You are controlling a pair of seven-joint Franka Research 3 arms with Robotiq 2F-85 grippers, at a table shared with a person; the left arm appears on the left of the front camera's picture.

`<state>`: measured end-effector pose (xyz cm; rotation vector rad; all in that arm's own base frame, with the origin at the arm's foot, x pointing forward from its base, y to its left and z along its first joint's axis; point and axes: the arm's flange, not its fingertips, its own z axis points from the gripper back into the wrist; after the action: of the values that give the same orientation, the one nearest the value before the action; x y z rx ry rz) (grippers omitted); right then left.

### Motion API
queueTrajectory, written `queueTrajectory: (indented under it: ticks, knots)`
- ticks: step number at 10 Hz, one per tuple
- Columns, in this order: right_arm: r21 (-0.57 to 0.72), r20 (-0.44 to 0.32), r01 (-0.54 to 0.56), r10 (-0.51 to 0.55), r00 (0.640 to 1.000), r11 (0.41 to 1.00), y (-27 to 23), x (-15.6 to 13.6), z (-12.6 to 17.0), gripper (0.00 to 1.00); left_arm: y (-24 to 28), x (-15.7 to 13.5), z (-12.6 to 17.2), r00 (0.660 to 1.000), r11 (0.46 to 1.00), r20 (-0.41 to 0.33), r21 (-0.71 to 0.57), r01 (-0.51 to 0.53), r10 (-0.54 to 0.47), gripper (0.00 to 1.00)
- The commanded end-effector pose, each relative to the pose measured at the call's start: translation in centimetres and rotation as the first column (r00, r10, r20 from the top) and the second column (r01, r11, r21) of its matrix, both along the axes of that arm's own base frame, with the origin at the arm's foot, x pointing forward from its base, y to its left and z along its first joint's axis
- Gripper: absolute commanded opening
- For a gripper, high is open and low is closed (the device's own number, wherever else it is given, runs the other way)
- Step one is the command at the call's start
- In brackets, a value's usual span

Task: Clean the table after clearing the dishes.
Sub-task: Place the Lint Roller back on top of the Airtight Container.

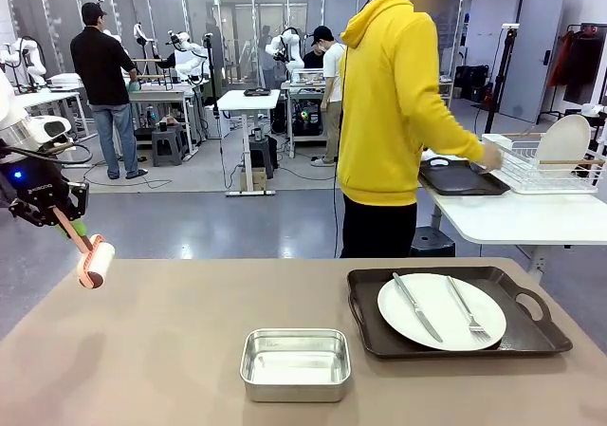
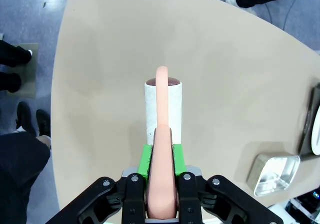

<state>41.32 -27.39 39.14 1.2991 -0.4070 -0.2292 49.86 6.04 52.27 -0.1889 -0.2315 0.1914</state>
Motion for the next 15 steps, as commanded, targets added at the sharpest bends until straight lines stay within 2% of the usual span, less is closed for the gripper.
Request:
queueTrajectory:
  ticks: [1, 2, 3, 5, 6, 7, 8, 9, 10, 11, 12, 13, 15]
  knots:
    - [0.003, 0.008, -0.004, 0.004, 1.0, 1.0, 0.1, -0.2, 0.4, 1.0, -2.4, 0.8, 1.9, 0.989, 0.986, 0.038, 0.089, 0.141, -0.145, 0.21]
    - [0.003, 0.008, -0.004, 0.004, 1.0, 1.0, 0.1, -0.2, 0.4, 1.0, -5.9, 1.8, 3.3, 0.95, 0.94, 0.039, 0.162, 0.3, -0.31, 0.21]
    - [0.003, 0.008, -0.004, 0.004, 1.0, 1.0, 0.1, -0.2, 0.4, 1.0, -9.6, 2.5, 4.0, 0.892, 0.874, 0.024, 0.215, 0.437, -0.452, 0.21]
    - [0.003, 0.008, -0.004, 0.004, 1.0, 1.0, 0.1, -0.2, 0.4, 1.0, -15.7, 1.0, 5.4, 0.71, 0.673, -0.055, 0.275, 0.687, -0.702, 0.21]
    - [0.003, 0.008, -0.004, 0.004, 1.0, 1.0, 0.1, -0.2, 0.4, 1.0, -18.4, -0.6, 5.8, 0.629, 0.593, -0.051, 0.283, 0.754, -0.776, 0.21]
    - [0.003, 0.008, -0.004, 0.004, 1.0, 1.0, 0.1, -0.2, 0.4, 1.0, -20.8, -2.1, 5.6, 0.533, 0.496, -0.062, 0.291, 0.818, -0.844, 0.21]
    - [0.003, 0.008, -0.004, 0.004, 1.0, 1.0, 0.1, -0.2, 0.4, 1.0, -23.0, -3.4, 5.0, 0.406, 0.368, -0.076, 0.298, 0.881, -0.911, 0.21]
    - [0.003, 0.008, -0.004, 0.004, 1.0, 1.0, 0.1, -0.2, 0.4, 1.0, -25.2, -4.7, 4.6, 0.292, 0.27, -0.032, 0.297, 0.916, -0.956, 0.21]
    - [0.003, 0.008, -0.004, 0.004, 1.0, 1.0, 0.1, -0.2, 0.4, 1.0, -28.0, -5.8, 3.8, 0.192, 0.18, -0.013, 0.29, 0.94, -0.981, 0.21]
    - [0.003, 0.008, -0.004, 0.004, 1.0, 1.0, 0.1, -0.2, 0.4, 1.0, -30.0, -6.5, 3.3, 0.145, 0.135, -0.02, 0.249, 0.959, -0.989, 0.21]
    - [0.003, 0.008, -0.004, 0.004, 1.0, 1.0, 0.1, -0.2, 0.4, 1.0, -31.9, -7.5, 2.6, 0.054, 0.049, -0.019, 0.219, 0.975, -0.998, 0.21]
    - [0.003, 0.008, -0.004, 0.004, 1.0, 1.0, 0.1, -0.2, 0.4, 1.0, -33.4, -8.8, 1.8, -0.008, -0.016, -0.042, 0.189, 0.982, -0.999, 0.21]
    - [0.003, 0.008, -0.004, 0.004, 1.0, 1.0, 0.1, -0.2, 0.4, 1.0, -35.3, -11.5, 1.5, -0.114, -0.122, -0.056, 0.173, 0.977, -0.992, 0.21]
